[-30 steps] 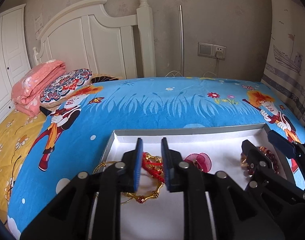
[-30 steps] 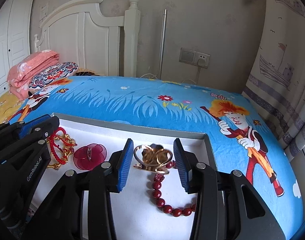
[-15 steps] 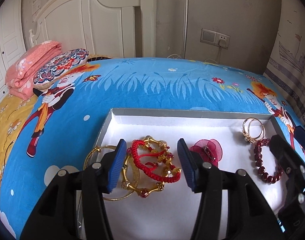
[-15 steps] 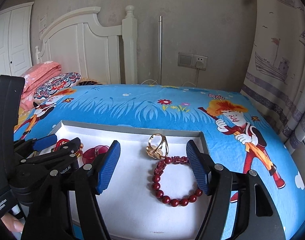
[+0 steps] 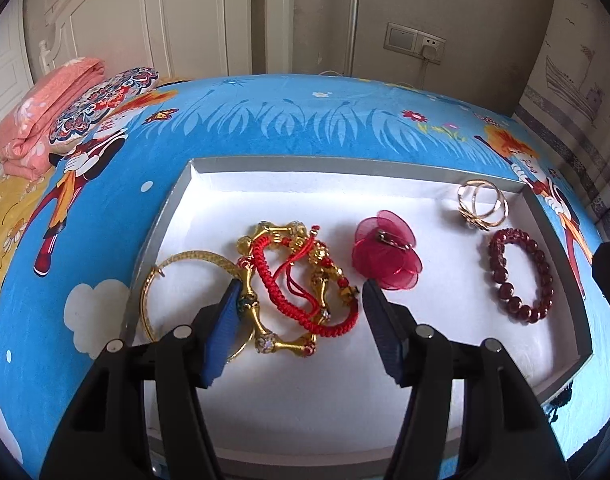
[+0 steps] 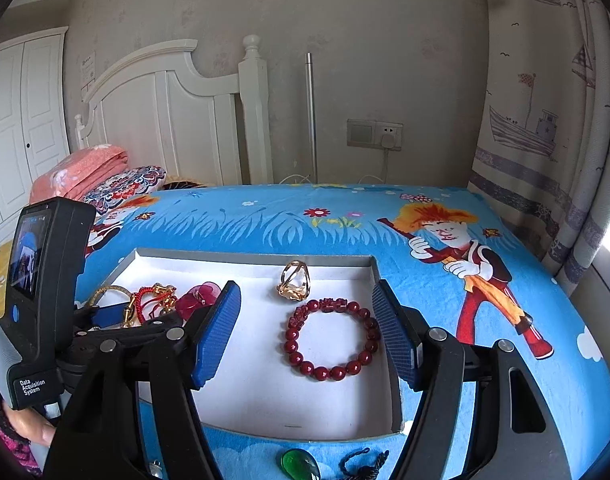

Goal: Organize jewelry
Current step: 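Withdraw both open tools from the tray over the remaining jewelry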

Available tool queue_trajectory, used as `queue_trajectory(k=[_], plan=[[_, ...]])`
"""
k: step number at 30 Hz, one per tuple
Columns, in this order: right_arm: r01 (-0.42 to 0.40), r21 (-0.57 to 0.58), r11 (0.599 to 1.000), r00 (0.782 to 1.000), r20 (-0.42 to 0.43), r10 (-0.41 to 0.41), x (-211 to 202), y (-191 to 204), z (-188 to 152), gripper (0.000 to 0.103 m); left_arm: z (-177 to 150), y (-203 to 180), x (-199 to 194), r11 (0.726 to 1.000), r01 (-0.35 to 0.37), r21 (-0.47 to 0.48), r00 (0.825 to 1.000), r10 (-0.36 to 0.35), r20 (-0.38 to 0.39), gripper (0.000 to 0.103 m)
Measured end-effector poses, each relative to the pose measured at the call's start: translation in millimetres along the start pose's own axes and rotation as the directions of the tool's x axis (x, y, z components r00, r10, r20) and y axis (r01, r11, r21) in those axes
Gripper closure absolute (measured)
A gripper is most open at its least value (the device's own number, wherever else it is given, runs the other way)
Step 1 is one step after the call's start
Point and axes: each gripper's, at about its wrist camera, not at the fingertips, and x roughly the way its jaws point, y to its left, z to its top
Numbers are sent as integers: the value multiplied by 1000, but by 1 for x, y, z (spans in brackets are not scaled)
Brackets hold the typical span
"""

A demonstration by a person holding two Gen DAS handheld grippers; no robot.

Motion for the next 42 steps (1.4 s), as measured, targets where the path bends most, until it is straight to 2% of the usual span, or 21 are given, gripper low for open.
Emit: queue_trajectory(k=[4, 9, 14, 18, 22, 26, 31, 36, 42], plan=[[-17, 17, 1000, 1000, 18, 17, -15, -4, -3, 37, -8, -9, -9, 997, 74, -12, 997, -74, -16, 44], [-44, 3, 999, 999, 25, 44, -28, -1, -10, 37, -16, -17, -29, 1000, 21, 2, 998, -21, 59, 41], [-64, -13, 998, 997, 30, 64, -43, 1, -25, 37, -28, -13, -56, 999, -31, 18, 987, 28, 161, 28], [-56, -71, 996, 997, 48, 60, -59, 8, -42, 38, -44, 3, -81, 999, -51, 3, 965, 48, 258, 14], [-45, -109, 993, 997, 61, 52, -73, 12, -59, 38, -66, 9, -104, 995, -90, 42, 931, 69, 359, 5], [-34, -120, 992, 997, 69, 42, -83, 13, -73, 35, -89, 6, -124, 989, -130, 70, 898, 88, 432, 5], [-26, -143, 989, 996, 80, 37, -95, 18, -86, 30, -119, -2, -142, 984, -144, 105, 876, 77, 476, 5], [-20, -146, 989, 995, 90, 33, -103, 19, -92, 27, -142, -6, -146, 981, -150, 124, 877, 74, 475, 5], [1, -130, 991, 994, 105, 12, -109, 15, -99, 24, -161, 7, -143, 985, -141, 97, 879, 79, 470, 5]])
